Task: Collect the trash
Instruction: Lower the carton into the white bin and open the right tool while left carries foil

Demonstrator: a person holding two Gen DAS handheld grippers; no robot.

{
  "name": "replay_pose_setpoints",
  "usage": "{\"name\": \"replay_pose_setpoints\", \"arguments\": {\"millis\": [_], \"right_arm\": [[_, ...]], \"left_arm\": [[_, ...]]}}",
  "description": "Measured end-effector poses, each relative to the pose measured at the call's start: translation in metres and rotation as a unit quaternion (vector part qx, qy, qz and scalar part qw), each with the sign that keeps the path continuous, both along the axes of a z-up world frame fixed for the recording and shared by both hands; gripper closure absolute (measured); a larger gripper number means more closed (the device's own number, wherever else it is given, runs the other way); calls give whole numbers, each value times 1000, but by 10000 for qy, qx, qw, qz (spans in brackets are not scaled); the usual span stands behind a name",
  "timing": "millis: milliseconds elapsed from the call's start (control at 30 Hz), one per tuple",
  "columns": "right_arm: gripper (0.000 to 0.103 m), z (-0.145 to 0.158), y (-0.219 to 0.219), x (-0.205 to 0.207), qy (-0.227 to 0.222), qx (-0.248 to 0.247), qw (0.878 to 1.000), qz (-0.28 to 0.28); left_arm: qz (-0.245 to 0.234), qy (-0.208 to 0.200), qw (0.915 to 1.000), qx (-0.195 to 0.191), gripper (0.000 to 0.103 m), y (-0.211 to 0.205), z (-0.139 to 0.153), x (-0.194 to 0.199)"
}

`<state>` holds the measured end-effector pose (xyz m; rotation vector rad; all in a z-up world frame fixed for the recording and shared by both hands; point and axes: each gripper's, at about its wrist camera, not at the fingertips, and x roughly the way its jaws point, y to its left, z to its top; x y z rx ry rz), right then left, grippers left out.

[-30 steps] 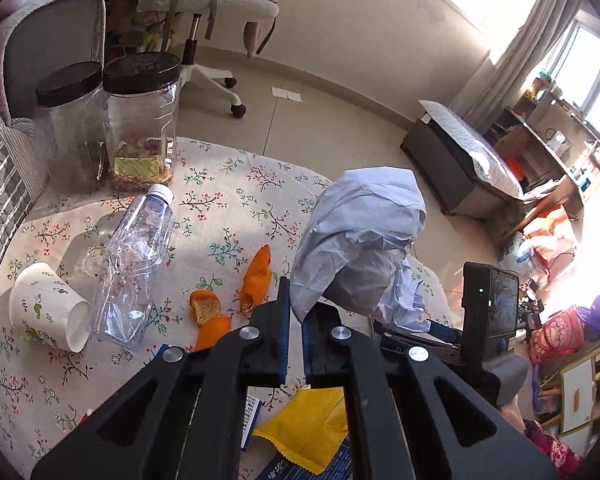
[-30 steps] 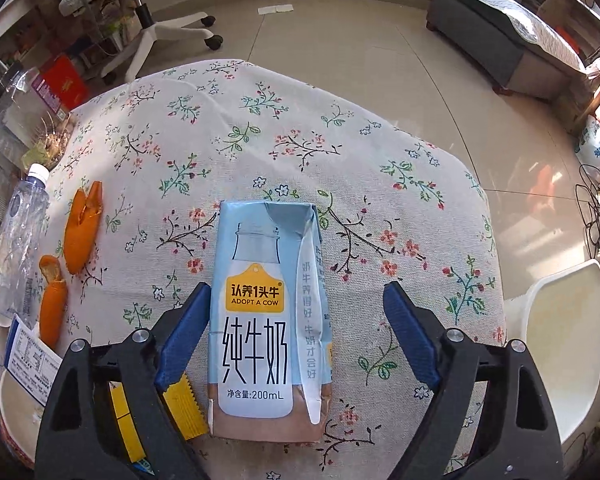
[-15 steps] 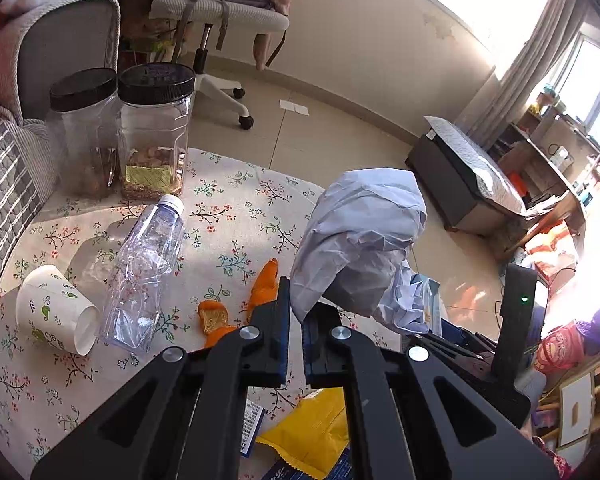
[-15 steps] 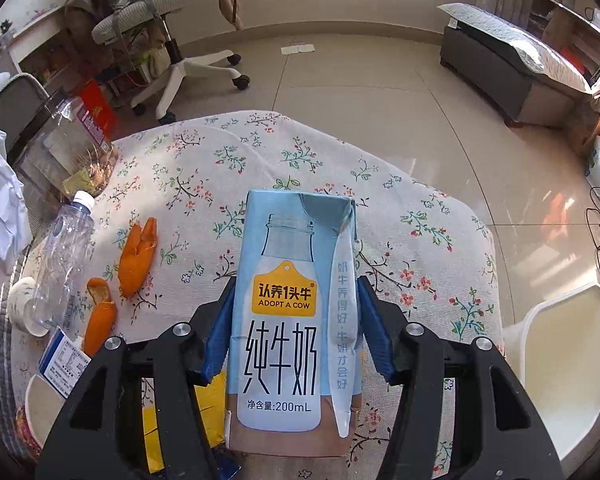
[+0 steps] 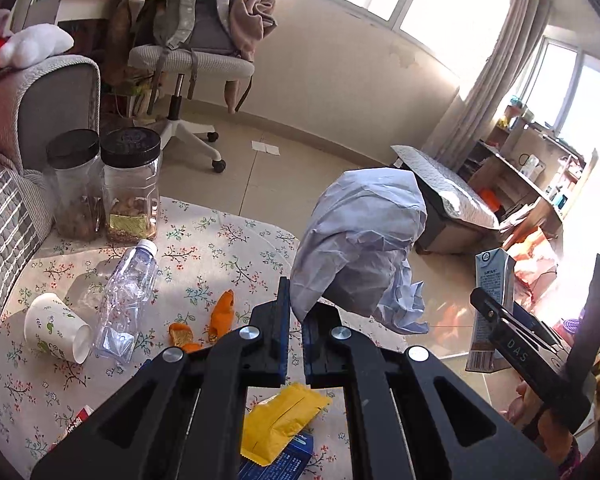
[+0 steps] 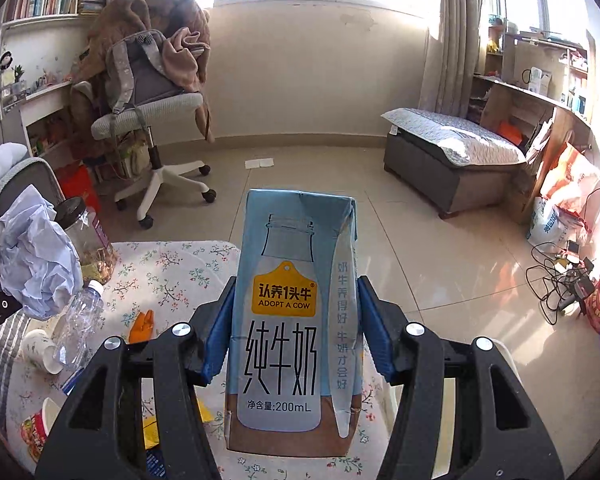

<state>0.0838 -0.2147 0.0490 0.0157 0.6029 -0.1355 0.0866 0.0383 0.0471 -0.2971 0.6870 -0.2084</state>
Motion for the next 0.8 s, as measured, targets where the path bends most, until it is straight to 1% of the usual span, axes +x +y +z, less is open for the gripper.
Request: {"name": "replay_pose_setpoints", "arguments": {"millis": [133, 300, 400, 500, 600, 700, 767, 800], "right_arm": [[48, 14, -31, -21, -206, -135, 9991, -337], [48, 15, -73, -45, -349, -198, 9958, -817], [48, 5, -99, -55, -352, -112, 9926, -1153], [48, -12, -124, -62, -269, 17, 9884, -1492], [48, -32, -145, -65, -43, 141, 9845, -1750], [48, -45, -161, -68, 119, 213, 9801, -1967], [38, -50, -169, -73, 143, 254, 9772, -2102], [27, -50, -174, -77, 100, 261, 9750, -2204]], "left_arm": [[-178, -95, 9998, -23, 98, -22, 11, -13], [-431, -213, 9988, 6, 98, -52, 25, -25], [-607, -243, 9978, 66, 98, -74, 30, -30], [-794, -215, 9965, 137, 98, -99, 29, -34], [-994, -138, 9947, 225, 98, -125, 23, -34], [-1215, -13, 9922, 261, 98, -155, 13, -33], [-1373, 70, 9901, 267, 98, -176, 5, -33], [-1452, 115, 9890, 267, 98, -186, 1, -32]]}}
